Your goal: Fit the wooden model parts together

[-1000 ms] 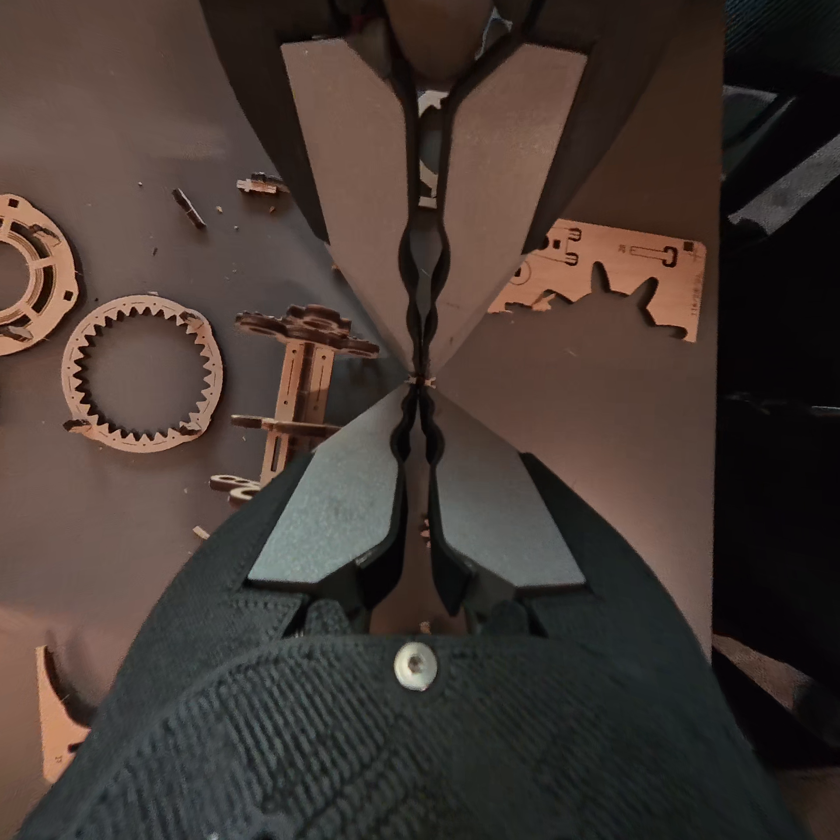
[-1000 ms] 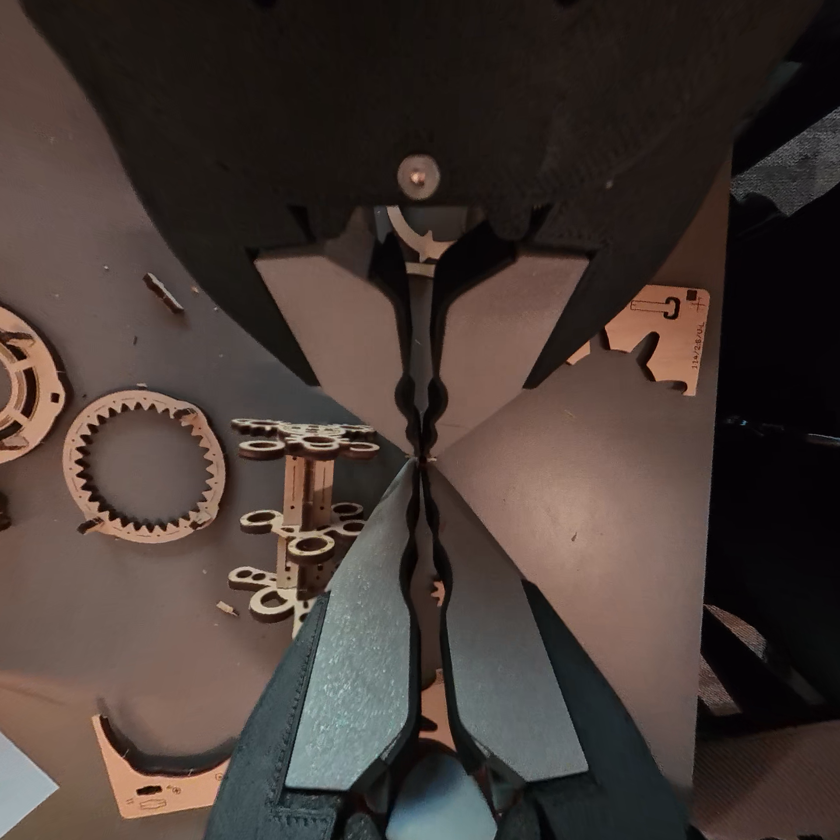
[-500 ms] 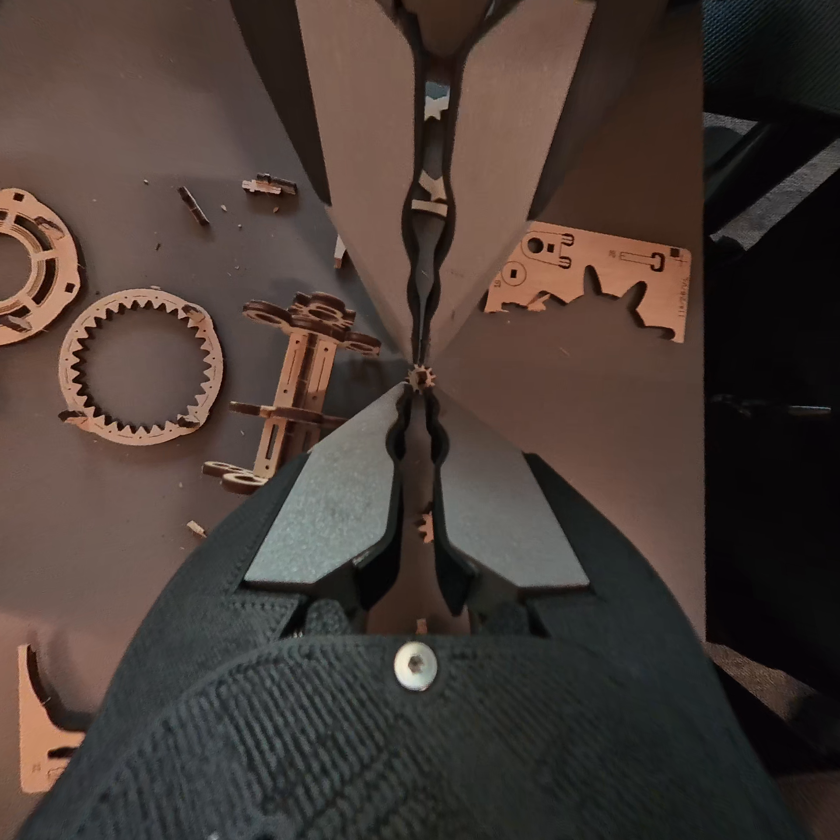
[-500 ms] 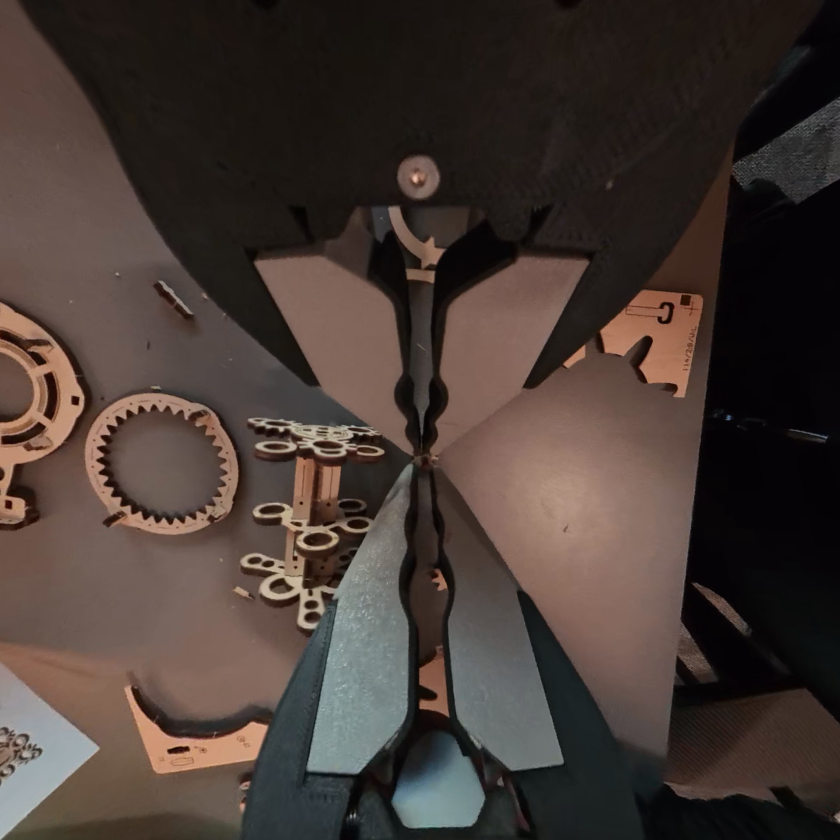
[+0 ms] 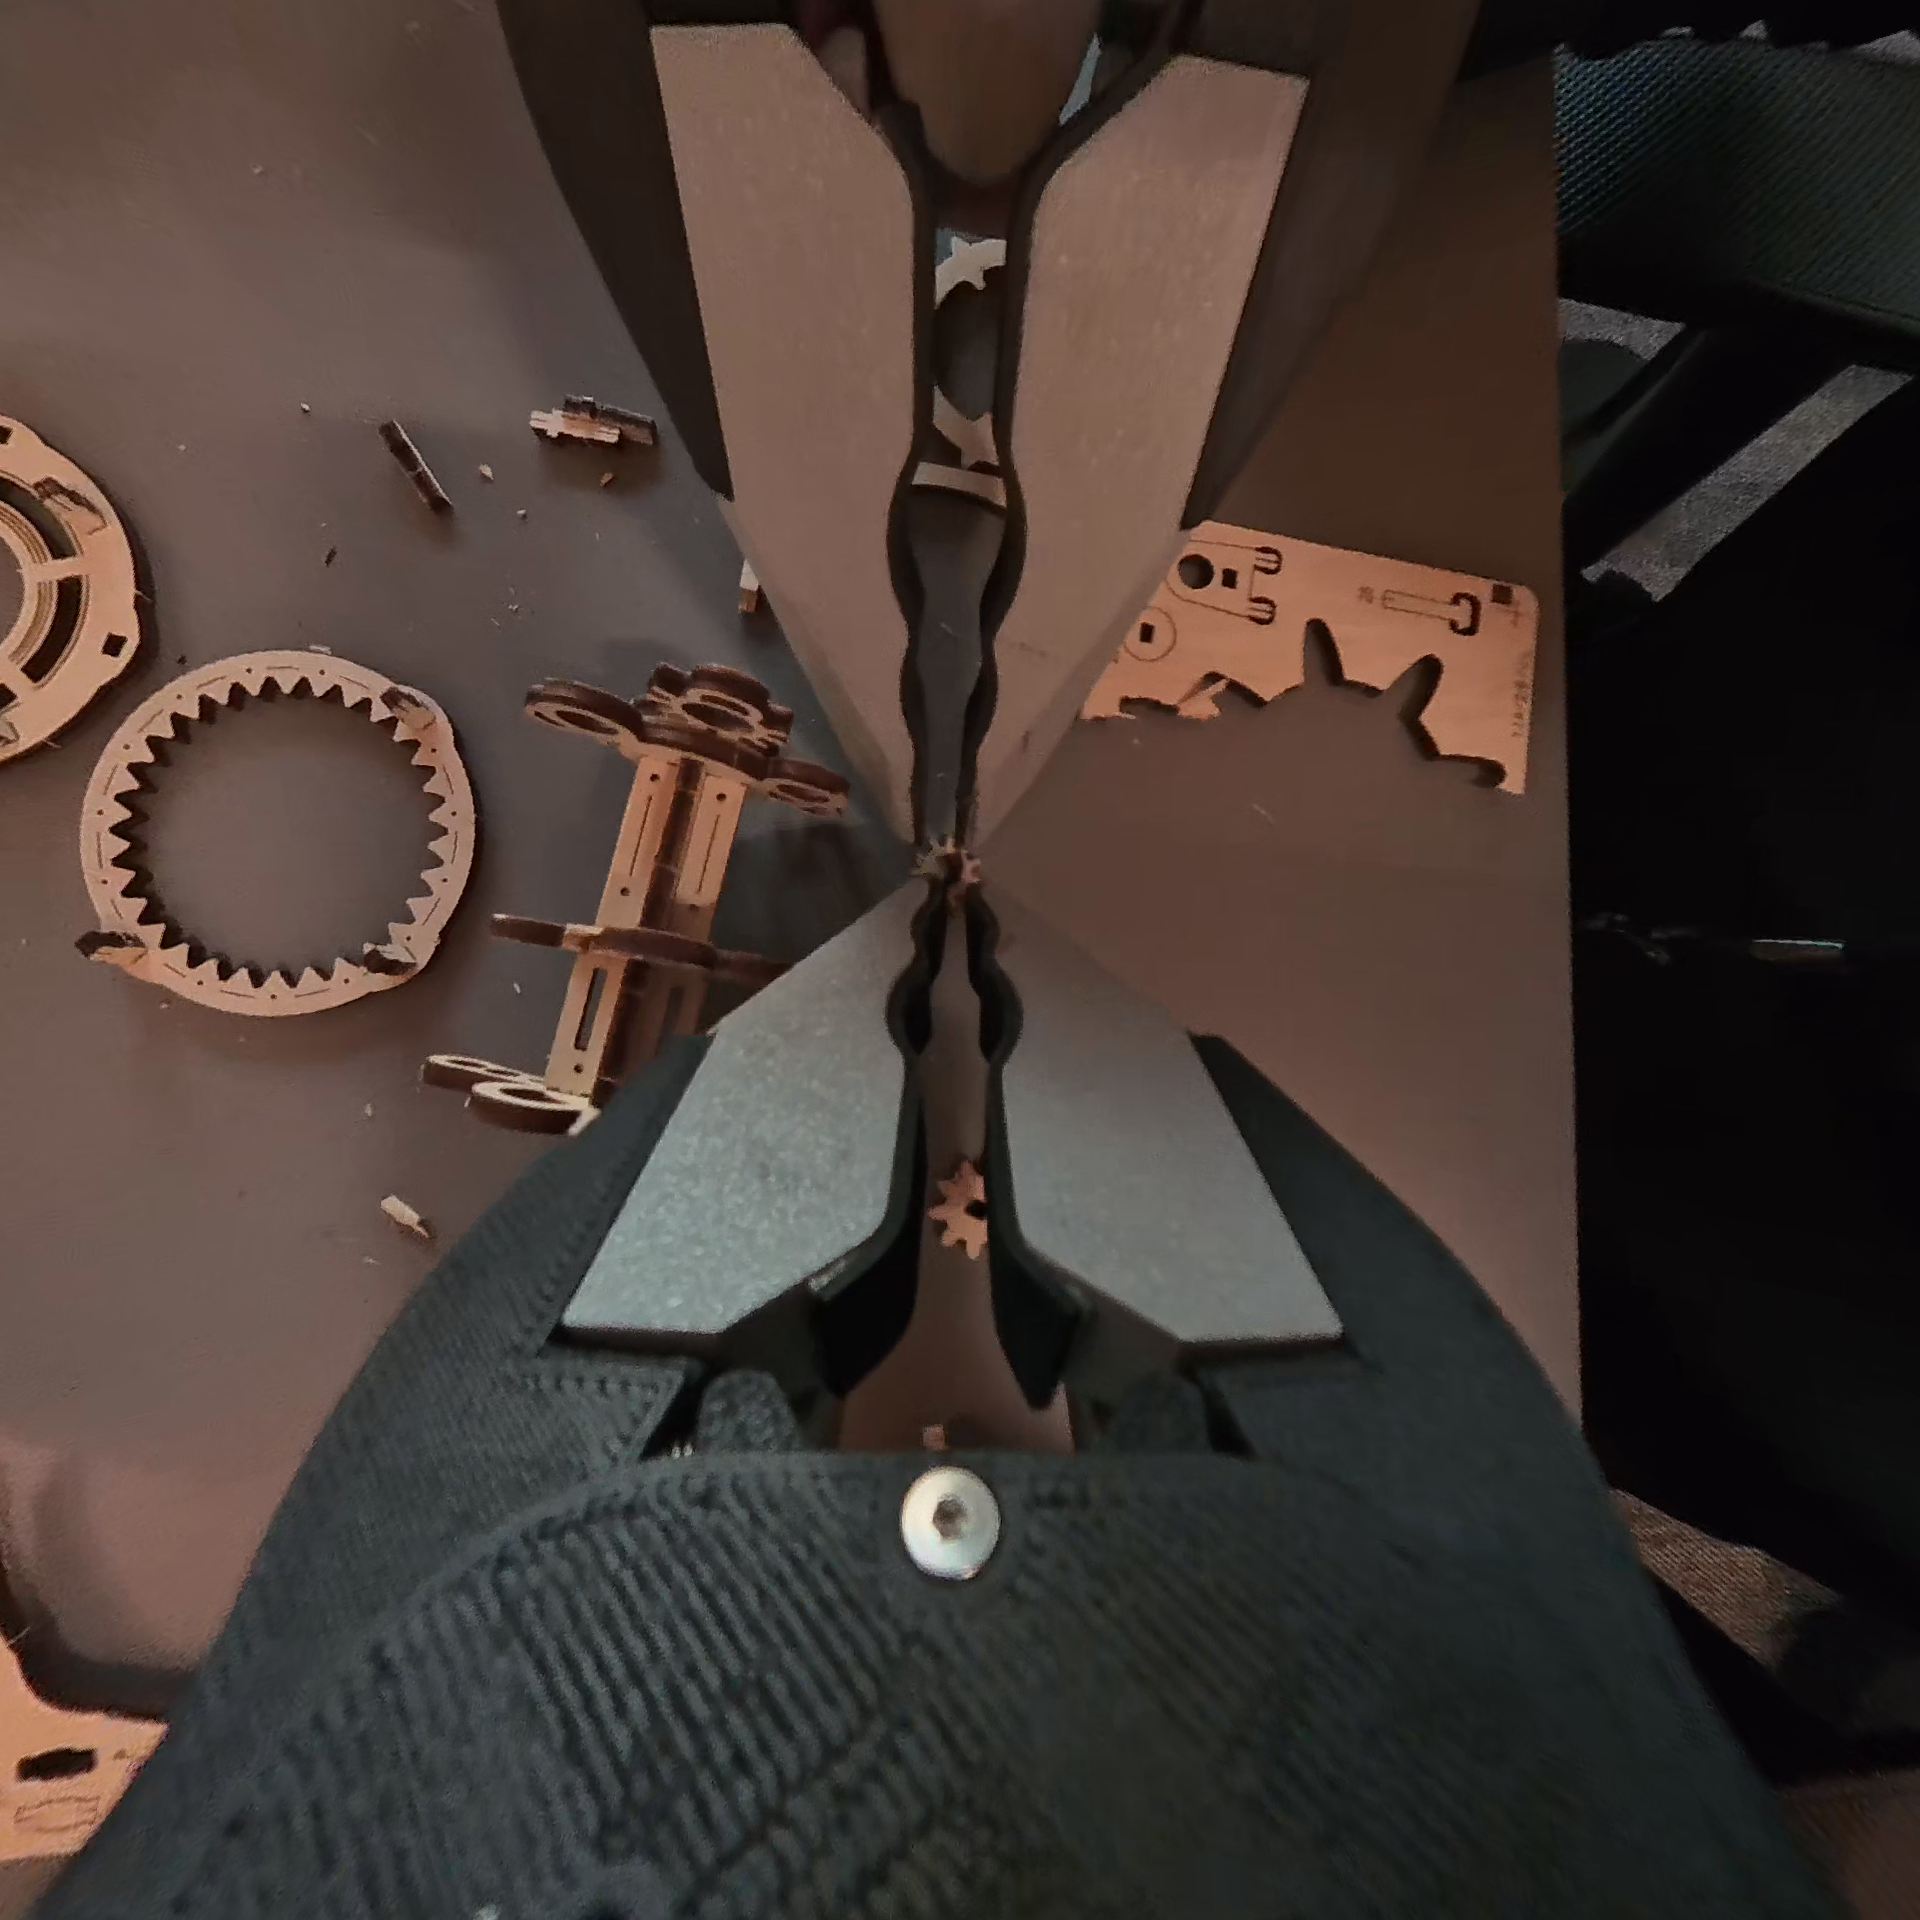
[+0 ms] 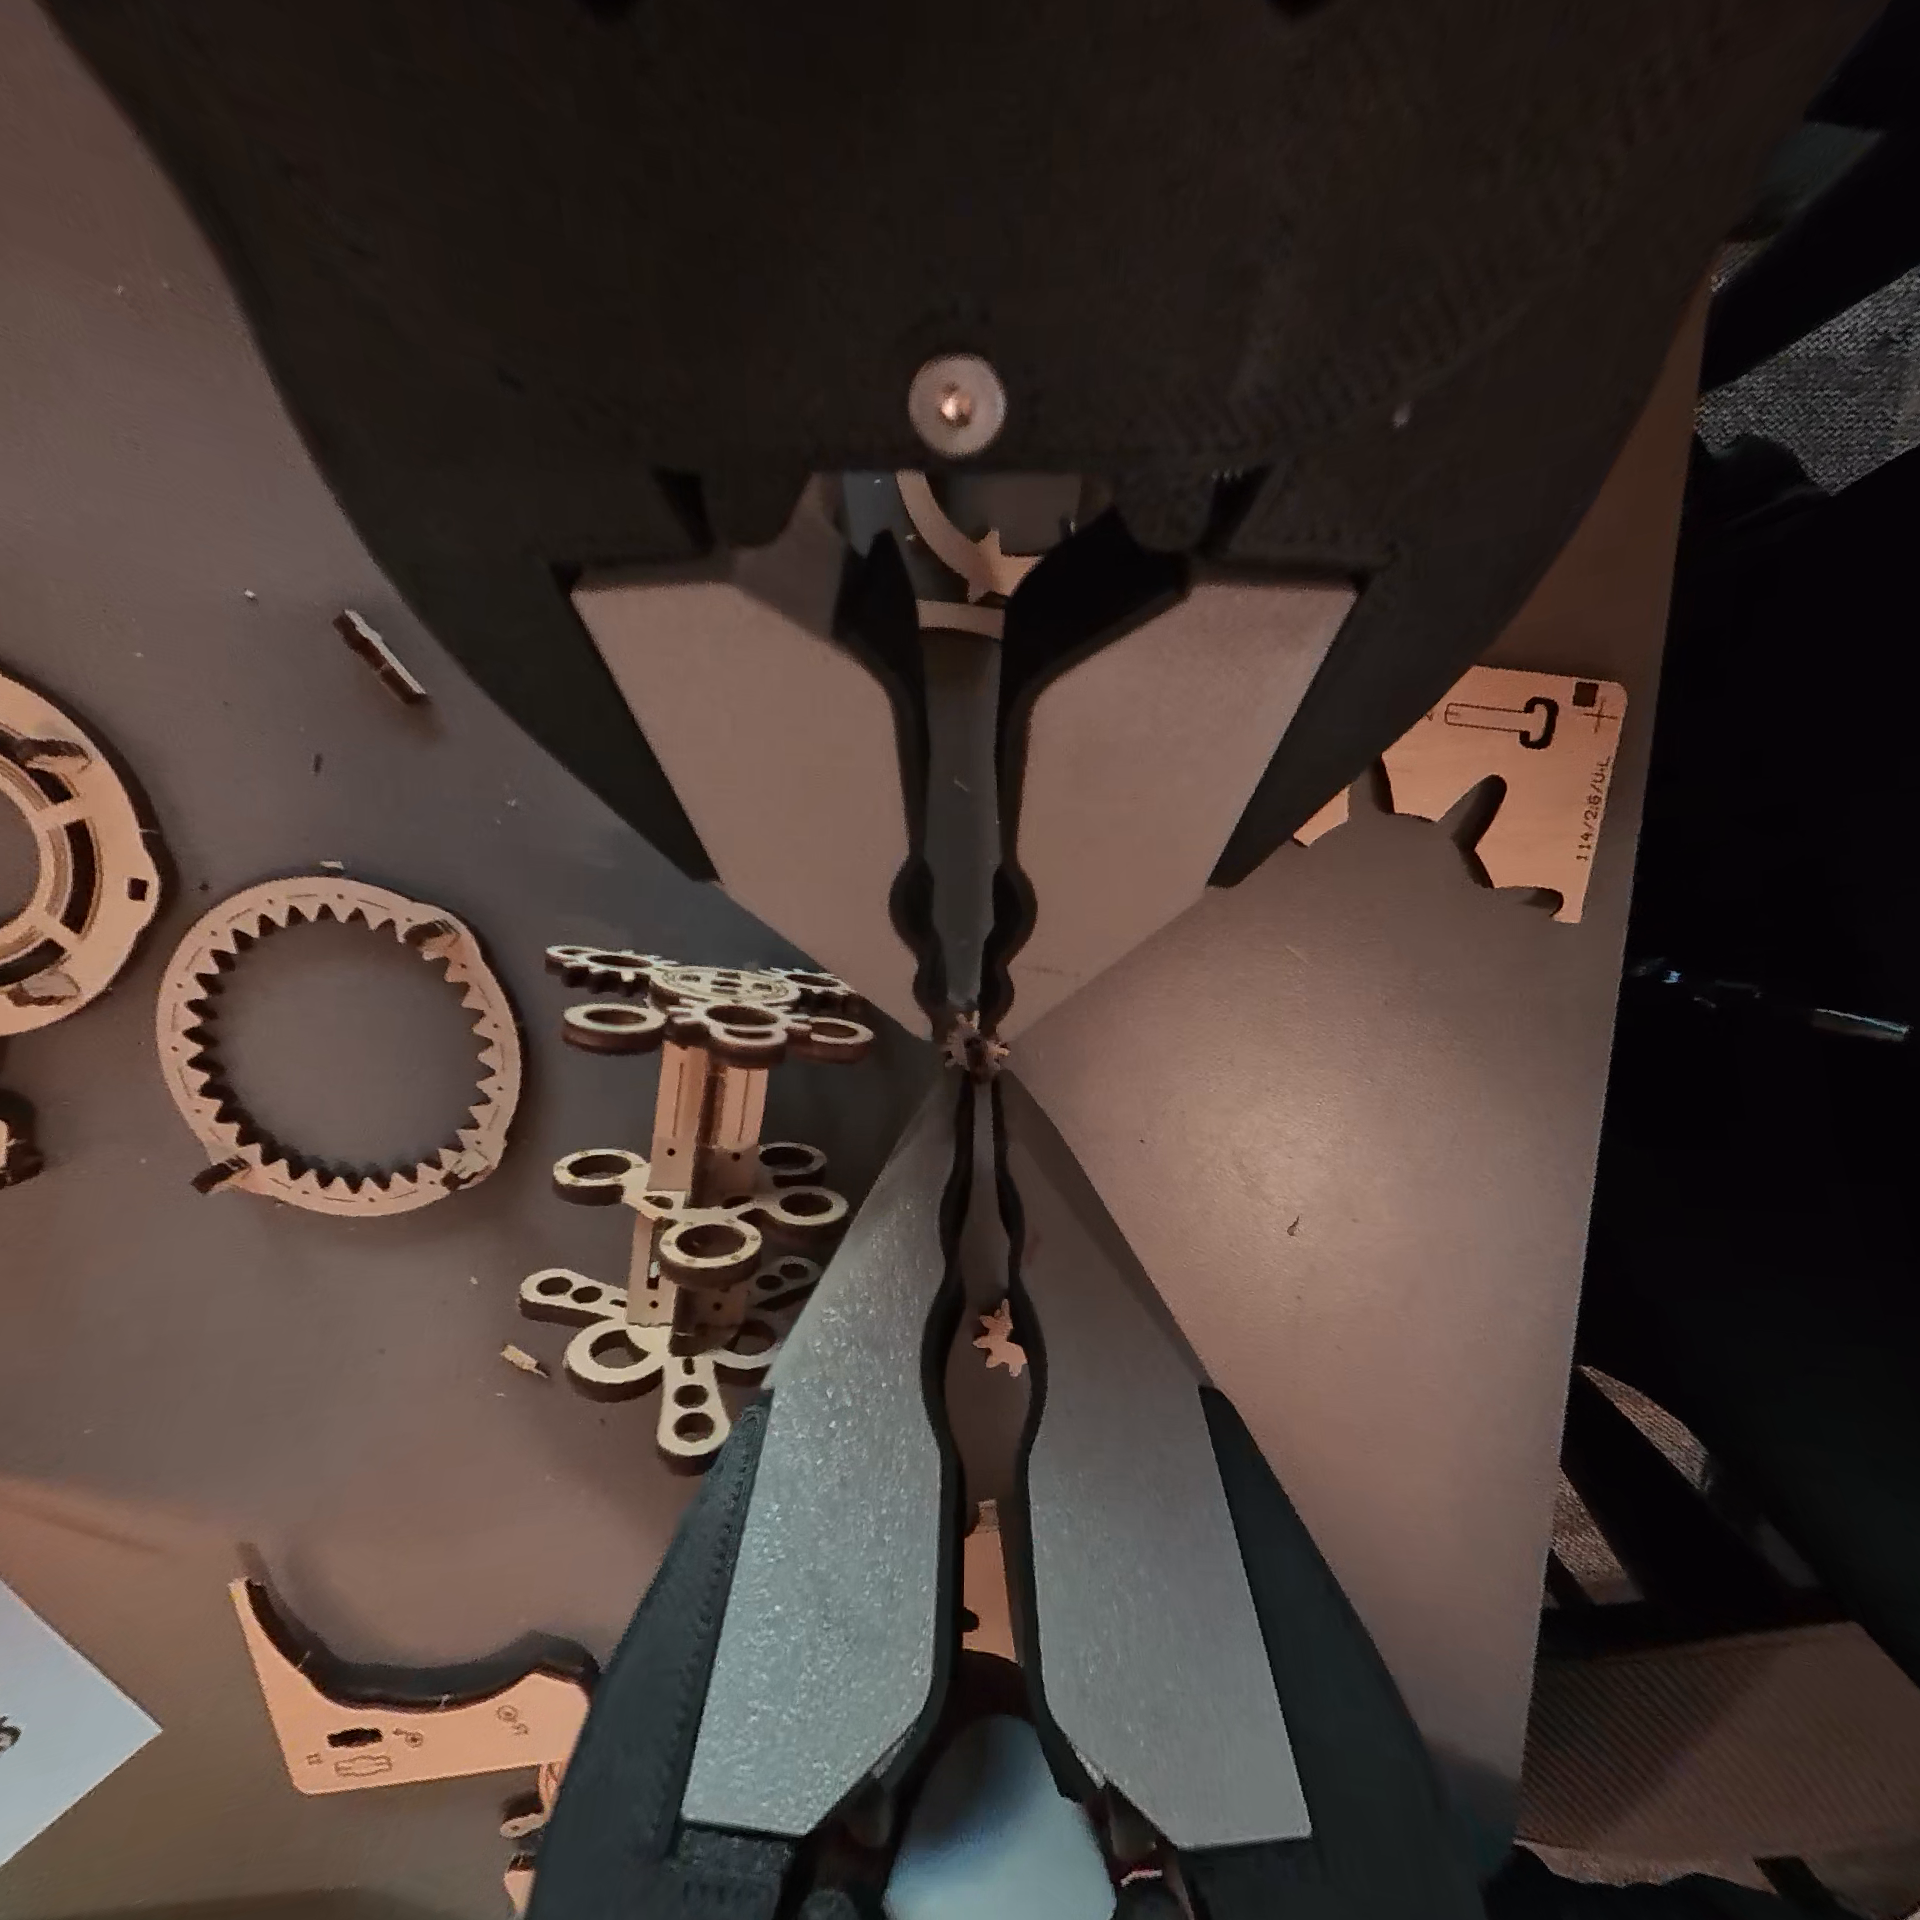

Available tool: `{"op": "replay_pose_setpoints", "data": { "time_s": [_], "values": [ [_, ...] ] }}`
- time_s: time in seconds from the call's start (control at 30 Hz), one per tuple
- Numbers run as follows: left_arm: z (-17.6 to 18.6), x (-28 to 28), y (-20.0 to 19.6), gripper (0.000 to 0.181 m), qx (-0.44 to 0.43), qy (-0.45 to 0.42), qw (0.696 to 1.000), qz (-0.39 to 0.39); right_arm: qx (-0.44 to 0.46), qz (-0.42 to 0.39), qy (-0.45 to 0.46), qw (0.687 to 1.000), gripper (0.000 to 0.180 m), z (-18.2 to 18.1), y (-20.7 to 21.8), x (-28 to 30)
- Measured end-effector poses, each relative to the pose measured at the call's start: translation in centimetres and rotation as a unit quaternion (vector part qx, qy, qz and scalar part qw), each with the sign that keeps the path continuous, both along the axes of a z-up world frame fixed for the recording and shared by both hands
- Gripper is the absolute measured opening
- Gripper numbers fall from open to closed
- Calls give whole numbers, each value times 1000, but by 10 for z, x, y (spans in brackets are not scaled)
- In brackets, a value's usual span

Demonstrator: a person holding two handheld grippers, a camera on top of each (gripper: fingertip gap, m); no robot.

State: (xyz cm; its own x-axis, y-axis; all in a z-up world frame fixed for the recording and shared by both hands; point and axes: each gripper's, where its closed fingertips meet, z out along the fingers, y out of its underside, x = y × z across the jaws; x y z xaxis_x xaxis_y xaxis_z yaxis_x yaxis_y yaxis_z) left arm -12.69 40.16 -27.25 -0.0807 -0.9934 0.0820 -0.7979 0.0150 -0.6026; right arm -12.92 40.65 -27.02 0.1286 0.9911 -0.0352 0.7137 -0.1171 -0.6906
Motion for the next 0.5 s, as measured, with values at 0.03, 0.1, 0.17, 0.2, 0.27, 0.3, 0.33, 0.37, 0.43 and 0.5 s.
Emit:
{"op": "replay_pose_setpoints", "data": {
  "time_s": [0.03,0.1,0.17,0.2,0.27,0.3,0.33,0.37,0.43,0.5],
  "values": [
    [-1,0,0,1,-1,1,1000,0,-1,3,0,1000,2,0,-1,-1],
    [-2,-1,0,2,0,2,1000,1,0,6,-2,1000,1,-1,-2,-1],
    [-1,1,0,0,-4,-3,1000,2,3,7,-4,1000,0,-1,-2,-2],
    [-1,1,0,0,-3,-5,1000,3,3,8,-4,1000,0,-2,-2,-2],
    [-1,1,2,0,-1,-2,1000,4,4,8,-6,1000,0,-2,-2,-3],
    [-1,2,2,0,-1,-2,1000,5,4,9,-7,1000,0,-2,-1,-3],
    [-1,2,2,0,-2,-2,1000,5,3,9,-7,1000,0,-2,-1,-3],
    [-1,2,1,0,-2,-2,1000,5,3,10,-7,1000,0,-2,-1,-3],
    [-1,2,1,0,-1,-3,1000,5,3,10,-7,1000,0,-3,-1,-3],
    [-1,2,2,0,-2,-3,1000,5,4,11,-10,1000,0,-3,-1,-3]
  ]
}}
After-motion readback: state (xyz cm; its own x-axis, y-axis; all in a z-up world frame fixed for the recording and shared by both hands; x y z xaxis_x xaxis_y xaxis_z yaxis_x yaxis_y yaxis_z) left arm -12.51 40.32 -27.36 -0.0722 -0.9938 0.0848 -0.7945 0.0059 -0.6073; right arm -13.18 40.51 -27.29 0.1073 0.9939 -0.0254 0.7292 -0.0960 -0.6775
